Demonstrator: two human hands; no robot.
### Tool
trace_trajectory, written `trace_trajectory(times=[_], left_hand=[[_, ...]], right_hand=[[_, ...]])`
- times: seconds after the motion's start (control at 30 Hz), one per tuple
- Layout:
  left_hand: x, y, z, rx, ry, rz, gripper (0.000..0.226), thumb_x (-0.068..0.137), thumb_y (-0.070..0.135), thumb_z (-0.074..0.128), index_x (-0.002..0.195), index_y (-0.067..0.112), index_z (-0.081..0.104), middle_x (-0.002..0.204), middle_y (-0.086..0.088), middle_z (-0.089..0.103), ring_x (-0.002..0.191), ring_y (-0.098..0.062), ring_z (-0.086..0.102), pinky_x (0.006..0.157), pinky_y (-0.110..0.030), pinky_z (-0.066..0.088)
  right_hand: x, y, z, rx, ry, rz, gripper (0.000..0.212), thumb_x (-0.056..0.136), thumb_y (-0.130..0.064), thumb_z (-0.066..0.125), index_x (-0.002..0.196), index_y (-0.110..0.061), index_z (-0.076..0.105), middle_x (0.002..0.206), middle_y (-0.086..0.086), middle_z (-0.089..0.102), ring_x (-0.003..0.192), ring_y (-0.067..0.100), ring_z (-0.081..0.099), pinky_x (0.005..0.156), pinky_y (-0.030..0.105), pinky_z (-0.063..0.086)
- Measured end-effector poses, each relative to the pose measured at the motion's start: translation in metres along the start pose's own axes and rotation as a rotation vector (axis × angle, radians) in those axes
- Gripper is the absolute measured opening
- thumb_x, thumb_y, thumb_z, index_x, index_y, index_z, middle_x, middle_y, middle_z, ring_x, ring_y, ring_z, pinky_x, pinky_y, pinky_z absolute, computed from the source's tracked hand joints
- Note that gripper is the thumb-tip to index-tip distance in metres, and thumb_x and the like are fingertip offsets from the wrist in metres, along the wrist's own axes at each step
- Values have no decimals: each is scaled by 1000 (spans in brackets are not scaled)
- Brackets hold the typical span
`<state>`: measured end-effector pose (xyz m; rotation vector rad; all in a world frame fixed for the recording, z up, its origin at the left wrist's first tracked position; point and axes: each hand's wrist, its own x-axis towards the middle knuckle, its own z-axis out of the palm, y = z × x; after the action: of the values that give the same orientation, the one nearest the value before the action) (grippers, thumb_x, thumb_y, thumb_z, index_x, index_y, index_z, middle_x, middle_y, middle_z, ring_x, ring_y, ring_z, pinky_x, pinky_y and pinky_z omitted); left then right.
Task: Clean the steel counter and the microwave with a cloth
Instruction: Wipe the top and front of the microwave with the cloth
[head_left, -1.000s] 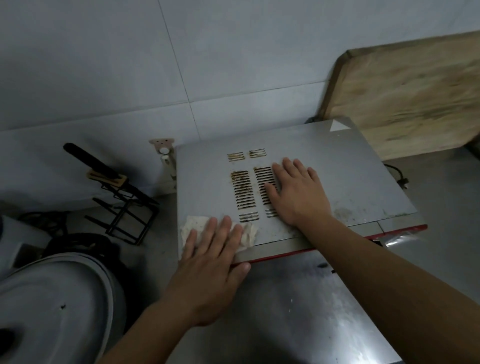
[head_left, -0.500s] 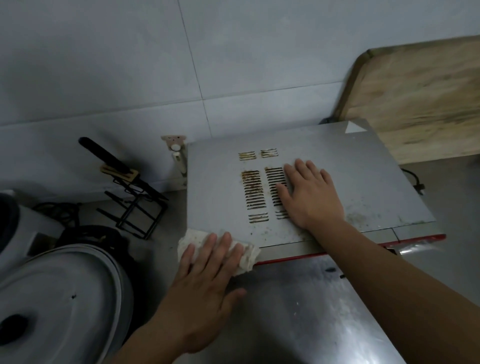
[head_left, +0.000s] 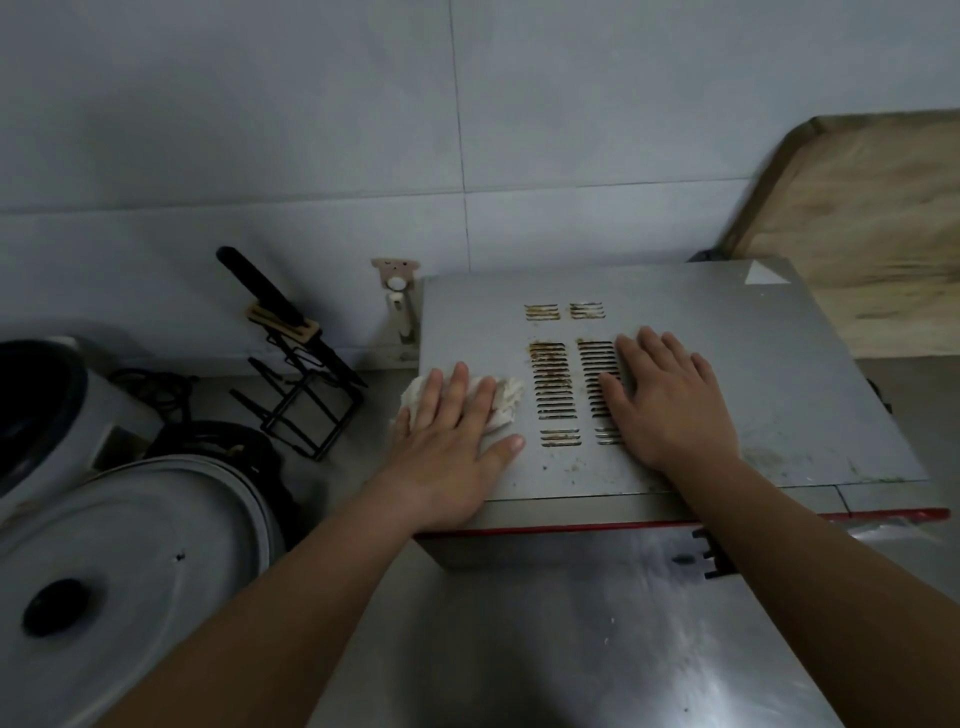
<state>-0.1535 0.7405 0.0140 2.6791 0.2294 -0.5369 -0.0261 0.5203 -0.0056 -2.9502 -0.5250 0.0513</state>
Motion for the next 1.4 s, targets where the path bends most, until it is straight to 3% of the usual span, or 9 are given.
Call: trace_trajectory(times=[0.27, 0.43, 0.63, 0.73, 0.93, 1.13, 1.27, 1.37, 1.4], left_hand=[[-58, -13, 37, -201, 186, -24, 73, 96, 65, 32, 155, 46, -7, 154, 24, -38, 142, -5, -36, 124, -48, 5], [-64, -18, 40, -168, 170, -85, 69, 96, 68, 25, 152, 51, -11, 155, 19, -39, 140, -14, -43, 120, -58, -6], [-71, -16, 61, -178, 250, -109, 81, 83, 79, 8, 140, 44, -37, 150, 7, -50, 135, -6, -47, 122, -42, -12], [-66, -18, 61, -272, 293, -102, 84, 83, 80, 5, 150, 38, -23, 154, 14, -42, 140, -1, -38, 124, -36, -7], [-44, -9, 40, -760, 315, -149, 55, 100, 55, 40, 151, 53, 20, 165, 13, -12, 151, -8, 9, 109, -20, 14], [-11, -18, 18, -946, 261, -161, 68, 90, 73, 27, 152, 56, 5, 166, 10, 6, 149, -9, 17, 112, -26, 11], [14, -31, 7, -1117, 267, -274, 82, 95, 68, 36, 156, 40, -10, 162, 5, 25, 146, -24, 30, 115, -35, 23], [20, -38, 8, -1189, 235, -299, 96, 79, 81, 51, 157, 30, 24, 150, 5, 44, 135, -17, 47, 115, -33, 33], [19, -38, 12, -1248, 247, -276, 77, 83, 75, 56, 144, 30, 45, 141, 7, 54, 124, -8, 55, 110, -29, 40]], right_hand=[[-1, -2, -2, -15, -16, 11, 66, 98, -62, 14, 156, -30, 17, 165, -1, 12, 151, 18, 7, 123, 42, 7], [-1, -2, -1, -35, -9, 10, 66, 98, -62, 15, 155, -30, 18, 164, -1, 14, 151, 19, 9, 123, 43, 8], [-1, -4, -1, -50, -17, 18, 65, 98, -62, 15, 156, -30, 16, 164, -2, 14, 151, 18, 9, 123, 42, 8], [1, -3, 0, -44, -10, 18, 64, 99, -61, 17, 155, -31, 18, 164, -2, 15, 151, 18, 10, 123, 42, 9], [2, -3, 0, -39, -10, 27, 65, 98, -62, 18, 155, -31, 19, 164, -3, 16, 151, 17, 10, 123, 41, 10], [2, -2, 1, -34, -4, 22, 66, 97, -63, 19, 155, -31, 22, 163, -2, 18, 151, 18, 12, 123, 43, 11], [3, -2, 1, -22, 1, 16, 65, 98, -62, 21, 155, -31, 23, 163, -2, 20, 151, 18, 13, 122, 42, 11], [3, -2, 0, -18, 5, 19, 64, 98, -61, 23, 155, -30, 24, 163, -2, 21, 150, 18, 13, 122, 42, 11], [3, -2, 0, -15, 6, 18, 64, 98, -61, 23, 154, -30, 24, 163, -1, 21, 150, 18, 14, 122, 42, 11]])
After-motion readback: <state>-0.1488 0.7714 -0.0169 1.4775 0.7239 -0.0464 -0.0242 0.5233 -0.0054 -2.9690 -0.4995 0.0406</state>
